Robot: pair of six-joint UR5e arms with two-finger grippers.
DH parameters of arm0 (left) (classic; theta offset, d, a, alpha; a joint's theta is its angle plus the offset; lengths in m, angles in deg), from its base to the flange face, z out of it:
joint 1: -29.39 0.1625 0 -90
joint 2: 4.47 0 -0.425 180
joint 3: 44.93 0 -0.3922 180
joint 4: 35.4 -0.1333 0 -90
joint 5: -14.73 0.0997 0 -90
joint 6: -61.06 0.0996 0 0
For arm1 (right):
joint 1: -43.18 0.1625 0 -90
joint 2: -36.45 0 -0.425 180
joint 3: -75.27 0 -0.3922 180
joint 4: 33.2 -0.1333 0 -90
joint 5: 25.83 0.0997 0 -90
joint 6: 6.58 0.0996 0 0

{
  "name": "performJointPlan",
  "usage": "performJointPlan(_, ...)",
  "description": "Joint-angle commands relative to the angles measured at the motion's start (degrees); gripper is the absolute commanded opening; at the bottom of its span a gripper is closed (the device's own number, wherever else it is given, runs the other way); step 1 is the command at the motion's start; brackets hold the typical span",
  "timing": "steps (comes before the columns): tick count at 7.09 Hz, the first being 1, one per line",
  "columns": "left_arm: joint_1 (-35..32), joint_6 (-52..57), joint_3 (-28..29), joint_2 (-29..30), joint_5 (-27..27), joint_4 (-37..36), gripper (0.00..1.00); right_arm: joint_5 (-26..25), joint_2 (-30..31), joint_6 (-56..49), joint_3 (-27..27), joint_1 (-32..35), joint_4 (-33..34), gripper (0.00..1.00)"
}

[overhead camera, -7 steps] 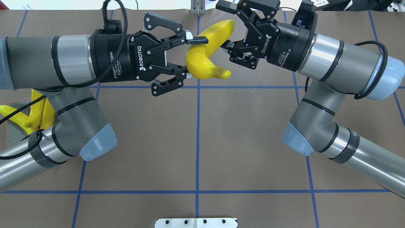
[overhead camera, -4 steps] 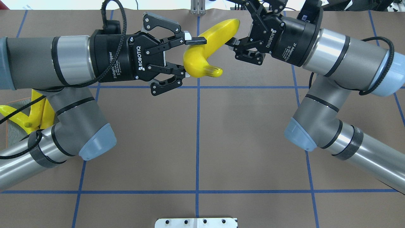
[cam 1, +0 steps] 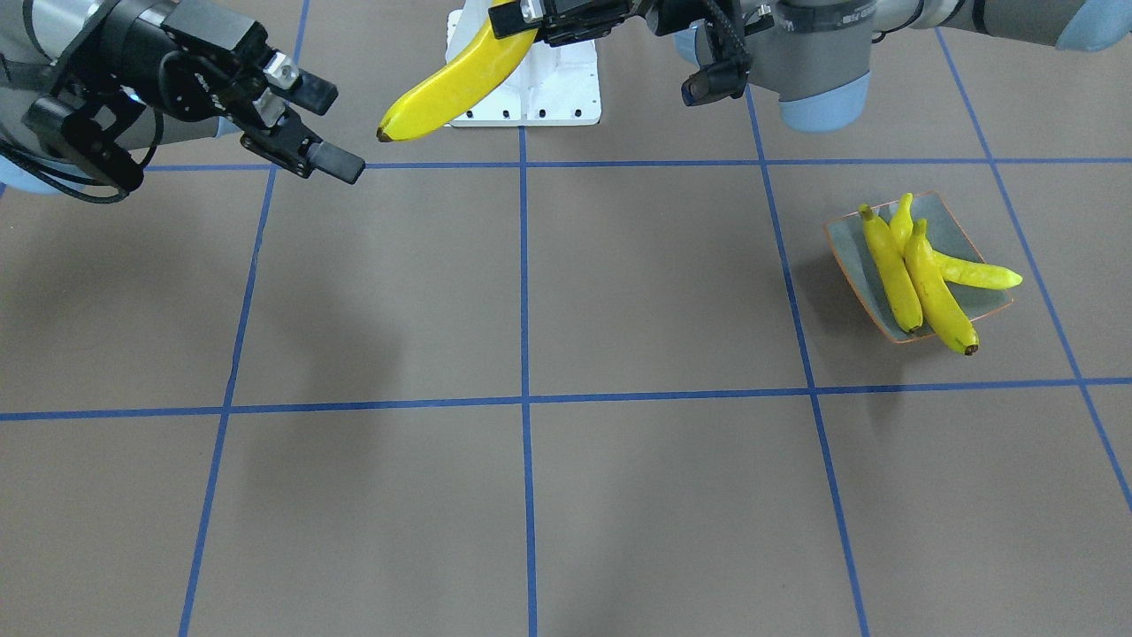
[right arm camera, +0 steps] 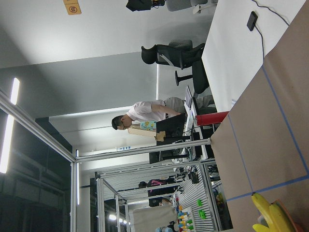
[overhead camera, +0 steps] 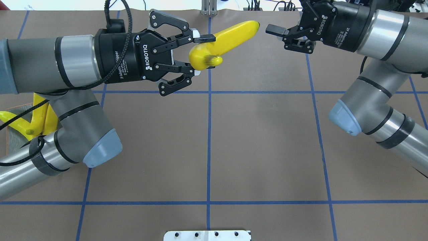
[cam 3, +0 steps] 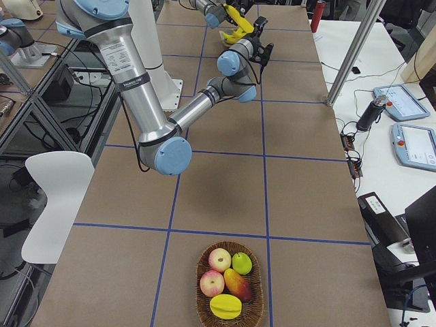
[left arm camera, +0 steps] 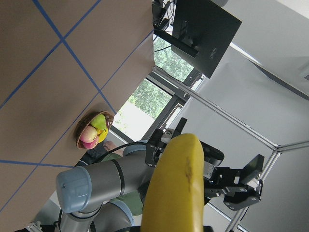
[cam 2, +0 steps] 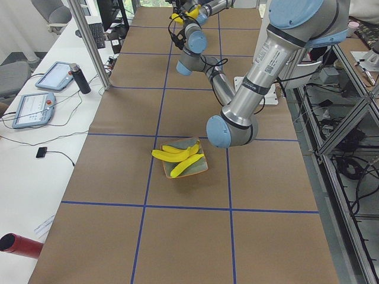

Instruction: Transfer all bananas from basket to plate

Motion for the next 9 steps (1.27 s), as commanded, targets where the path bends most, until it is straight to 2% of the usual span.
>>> performJointPlan(1,-0.09,-0.12,0.06,-0.01,0.27,0.00,0.00,9.76,0.87,-0.62,-2.96,6.89,0.08,1.00)
performJointPlan(2,-0.09,1.09,0.06,-0.27,0.09,0.26,0.00,14.78,0.87,-0.97,-4.81,11.02,0.51,1.00)
performJointPlan(3,-0.01,10.76,-0.20,-2.62,0.01,1.31,0.00,20.66,0.96,-6.54,-6.48,14.89,4.00,1.00)
performJointPlan(5,-0.27,29.41,-0.03,-6.94,-1.31,0.45,0.00,29.12,1.13,-22.25,-6.85,22.27,18.90,1.00)
performJointPlan(6,-1.57,43.94,-0.37,-9.39,-5.49,-2.69,0.00,31.33,1.05,-29.72,-6.76,25.01,27.15,1.00)
performJointPlan(7,-6.11,51.57,-0.55,-10.72,-10.75,-7.77,0.00,31.53,1.05,-35.37,-6.59,26.43,33.67,1.00)
performJointPlan(9,-19.89,66.41,-0.29,-10.82,-26.90,-18.67,0.00,31.36,1.48,-49.05,-6.94,29.41,46.15,0.99)
